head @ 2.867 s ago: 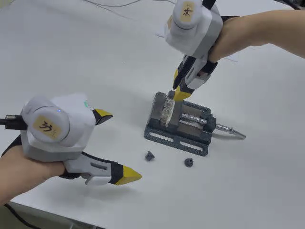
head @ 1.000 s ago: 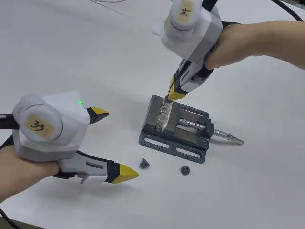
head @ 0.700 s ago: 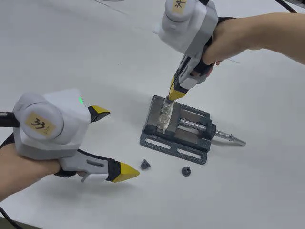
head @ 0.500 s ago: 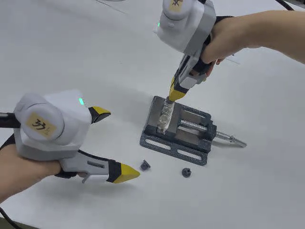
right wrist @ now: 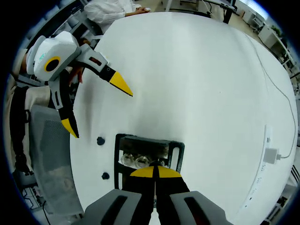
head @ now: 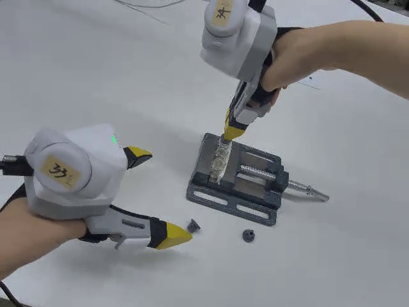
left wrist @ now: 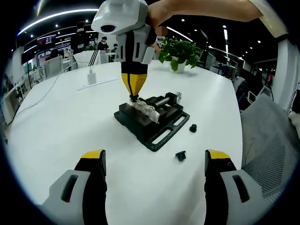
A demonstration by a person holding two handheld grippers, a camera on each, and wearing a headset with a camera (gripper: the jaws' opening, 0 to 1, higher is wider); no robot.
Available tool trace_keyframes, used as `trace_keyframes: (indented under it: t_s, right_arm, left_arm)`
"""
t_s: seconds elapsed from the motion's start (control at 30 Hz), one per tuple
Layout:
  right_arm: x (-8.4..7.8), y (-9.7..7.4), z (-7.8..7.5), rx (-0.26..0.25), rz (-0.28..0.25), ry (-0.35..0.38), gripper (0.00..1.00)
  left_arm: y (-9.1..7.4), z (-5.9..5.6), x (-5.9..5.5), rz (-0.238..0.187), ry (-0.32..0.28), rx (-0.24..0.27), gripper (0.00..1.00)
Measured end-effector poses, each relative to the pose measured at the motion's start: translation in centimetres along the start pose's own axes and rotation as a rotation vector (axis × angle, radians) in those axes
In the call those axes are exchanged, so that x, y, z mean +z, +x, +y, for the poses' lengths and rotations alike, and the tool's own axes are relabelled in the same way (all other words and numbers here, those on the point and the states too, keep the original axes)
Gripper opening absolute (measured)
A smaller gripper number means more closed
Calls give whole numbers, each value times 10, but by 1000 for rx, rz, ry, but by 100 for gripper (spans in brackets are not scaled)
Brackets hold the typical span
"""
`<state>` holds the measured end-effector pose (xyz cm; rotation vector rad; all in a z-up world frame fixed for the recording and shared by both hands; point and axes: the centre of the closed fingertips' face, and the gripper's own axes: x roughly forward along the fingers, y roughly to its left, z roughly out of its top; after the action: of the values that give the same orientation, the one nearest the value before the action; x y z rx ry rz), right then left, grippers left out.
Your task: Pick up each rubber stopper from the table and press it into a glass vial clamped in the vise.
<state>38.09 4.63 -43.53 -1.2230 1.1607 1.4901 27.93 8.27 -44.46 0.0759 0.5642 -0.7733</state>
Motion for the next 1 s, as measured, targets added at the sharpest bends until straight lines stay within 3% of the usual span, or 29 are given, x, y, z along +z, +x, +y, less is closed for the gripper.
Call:
trace_keyframes:
  t_s: [0.2,0.43,0.6,0.83,1.0]
  right_arm:
    - [1,-1,4,-5,2,14,0]
    - [-1,-1,7,-9,-82,87,0]
    - [0,-3,12,-71,-74,16,0]
    - [-2,-4,11,-107,-131,-5,0]
    - [-2,-4,10,-124,-153,-2,0]
  left_arm:
    - [-3,-4,2,7,10,-1,85]
    - [-7,-8,9,8,29,-2,85]
    - [-8,-9,14,5,47,3,85]
    - [-17,-10,23,-8,66,21,85]
    - [-23,-12,20,-10,67,33,85]
